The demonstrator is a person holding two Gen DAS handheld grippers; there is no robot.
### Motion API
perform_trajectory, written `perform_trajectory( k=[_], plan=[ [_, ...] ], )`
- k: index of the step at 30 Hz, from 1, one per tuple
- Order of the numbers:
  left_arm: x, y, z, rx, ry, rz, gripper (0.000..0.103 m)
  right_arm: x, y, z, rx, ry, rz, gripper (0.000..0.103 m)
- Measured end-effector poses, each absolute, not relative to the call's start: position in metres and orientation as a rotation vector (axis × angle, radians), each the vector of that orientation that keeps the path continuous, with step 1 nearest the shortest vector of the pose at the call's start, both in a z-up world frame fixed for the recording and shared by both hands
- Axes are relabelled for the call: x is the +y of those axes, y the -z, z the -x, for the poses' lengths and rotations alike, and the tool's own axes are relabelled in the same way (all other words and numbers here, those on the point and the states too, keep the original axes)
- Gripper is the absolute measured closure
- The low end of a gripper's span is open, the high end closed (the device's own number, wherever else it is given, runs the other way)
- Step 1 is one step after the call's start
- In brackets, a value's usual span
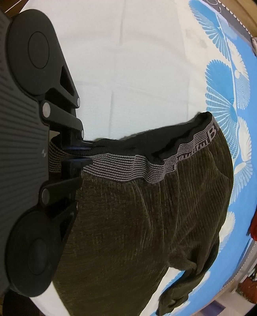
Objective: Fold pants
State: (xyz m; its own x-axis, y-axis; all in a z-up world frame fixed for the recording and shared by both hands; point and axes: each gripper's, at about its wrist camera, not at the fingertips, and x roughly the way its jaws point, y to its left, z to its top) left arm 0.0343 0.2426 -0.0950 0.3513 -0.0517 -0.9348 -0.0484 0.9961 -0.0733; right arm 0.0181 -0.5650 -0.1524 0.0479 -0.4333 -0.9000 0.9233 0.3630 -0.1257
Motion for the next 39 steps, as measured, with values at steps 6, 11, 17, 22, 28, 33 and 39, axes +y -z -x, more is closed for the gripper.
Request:
perform_trajectory(
  k=[6,11,17,22,28,33,39],
  plan=[
    [0.249,0.089,-0.037,1.212,0.010,0.077,0.097,-0.560,0.150,-0.016,1.120,1.181,-0.515,0.103],
    [0.233,0.078,-0.044,1.206,-0.028,0.000,0.094,-0.563,0.142,-0.009,1.098,1.226,-0.520,0.092],
    [0.211,0.023,-0.060,1.045,-0.090,0.032,0.071,-0.521,0.089,-0.034,0.839,1.118,-0.278,0.068],
    [0.177,-0.024,-0.073,0.931,-0.068,0.089,0.067,-0.460,0.049,-0.054,0.614,0.888,-0.205,0.068],
    [0.148,-0.071,-0.089,0.817,-0.041,0.177,0.067,-0.379,0.013,-0.083,0.478,0.581,-0.181,0.068],
    [0.131,-0.079,-0.113,0.813,-0.137,0.204,0.067,-0.324,-0.022,-0.111,0.404,0.350,-0.264,0.068],
    [0.117,-0.065,-0.132,0.828,-0.196,0.232,0.064,-0.258,-0.030,-0.147,0.383,0.156,-0.302,0.057]
  ],
)
